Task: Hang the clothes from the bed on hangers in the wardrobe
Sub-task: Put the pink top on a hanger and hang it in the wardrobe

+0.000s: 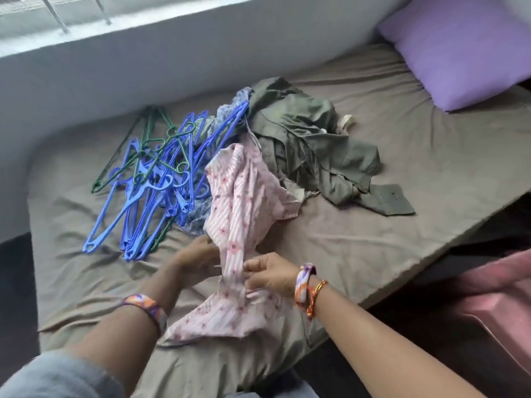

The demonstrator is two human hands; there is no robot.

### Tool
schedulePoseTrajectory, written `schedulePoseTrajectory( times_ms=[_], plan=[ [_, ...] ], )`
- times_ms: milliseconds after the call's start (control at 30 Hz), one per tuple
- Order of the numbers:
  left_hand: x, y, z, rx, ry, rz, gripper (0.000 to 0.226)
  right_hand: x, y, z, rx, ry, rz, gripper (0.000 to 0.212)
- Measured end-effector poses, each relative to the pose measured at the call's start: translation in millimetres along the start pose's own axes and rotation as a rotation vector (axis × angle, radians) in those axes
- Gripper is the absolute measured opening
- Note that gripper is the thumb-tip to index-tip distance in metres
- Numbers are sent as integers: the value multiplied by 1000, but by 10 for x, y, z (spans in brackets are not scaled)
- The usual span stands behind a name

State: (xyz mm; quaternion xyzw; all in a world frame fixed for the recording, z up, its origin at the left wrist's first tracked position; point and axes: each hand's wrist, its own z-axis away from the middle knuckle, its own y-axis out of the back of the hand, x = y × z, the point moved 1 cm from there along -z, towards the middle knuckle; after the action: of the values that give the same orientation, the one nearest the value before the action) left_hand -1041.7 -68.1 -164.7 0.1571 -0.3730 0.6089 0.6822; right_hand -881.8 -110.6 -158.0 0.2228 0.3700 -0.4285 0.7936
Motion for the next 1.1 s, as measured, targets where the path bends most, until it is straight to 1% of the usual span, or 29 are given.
schedulePoseTrajectory(
  times_ms=[33,67,100,133,167,200,233,267,300,333,367,400,433,467,500,567,667,767,800,833,867,900,933,967,1000,1033,1067,1100],
  plan=[
    [17,-81,-36,10,-13,104,26,21,-28,53,-20,8,122,27],
    [62,-168,-65,32,-8,147,28,41,-51,106,-43,27,262,21],
    [109,-252,-117,60,5,127,27,39,-41,168,-65,55,400,18],
    [182,-345,-117,73,14,82,20,75,7,187,-80,68,433,23],
    [240,-426,-94,53,6,33,8,114,90,203,-102,52,368,30],
    [284,-486,-47,6,-15,-33,16,164,190,215,-101,2,258,36],
    [323,-530,-9,-42,-21,-124,27,242,317,212,-37,-43,154,38],
    [342,-565,48,-116,-40,-183,29,344,463,193,87,-109,42,39],
    [318,-590,79,-176,-34,-221,27,490,610,158,246,-198,-53,39],
    [276,-607,128,-238,-10,-219,26,633,726,151,407,-286,-140,37],
    [225,-645,204,-293,29,-186,27,752,797,163,517,-348,-248,35],
    [177,-697,277,-341,68,-120,29,863,811,143,539,-379,-430,37],
    [111,-741,313,-369,98,-56,31,917,774,111,492,-388,-634,42],
    [34,-774,329,-393,130,-5,32,951,700,74,396,-379,-808,48],
    [-28,-795,319,-409,153,20,30,933,624,50,323,-348,-909,54],
    [-76,-841,325,-438,153,44,26,884,467,-4,267,-324,-977,56],
    [-98,-808,319,-502,117,130,51,795,309,-90,264,-296,-1104,50],
    [-53,-666,293,-431,64,161,55,707,320,-115,277,-179,-1306,44],
    [-40,-599,263,-378,63,149,50,714,373,-140,308,-133,-1344,39],
    [-74,-505,216,-300,69,124,40,704,437,-137,327,-83,-1357,34],
    [-109,-412,186,-220,83,79,31,678,515,-116,362,-41,-1325,37],
    [-169,-295,146,-133,123,-17,29,667,613,-88,385,-8,-1261,46],
    [-204,-219,152,-67,162,-191,28,656,717,-64,407,35,-1192,53],
    [-239,-155,155,-46,197,-463,30,601,809,2,407,90,-1107,57],
    [-243,-115,153,-80,240,-778,40,522,895,65,386,137,-986,64],
    [-222,-120,165,-73,269,-1025,50,395,956,152,348,179,-830,68],
    [-150,-145,167,10,229,-1160,54,256,989,231,321,208,-613,74],
    [-38,-194,160,87,105,-1131,60,81,990,326,291,248,-342,84]
  ],
)
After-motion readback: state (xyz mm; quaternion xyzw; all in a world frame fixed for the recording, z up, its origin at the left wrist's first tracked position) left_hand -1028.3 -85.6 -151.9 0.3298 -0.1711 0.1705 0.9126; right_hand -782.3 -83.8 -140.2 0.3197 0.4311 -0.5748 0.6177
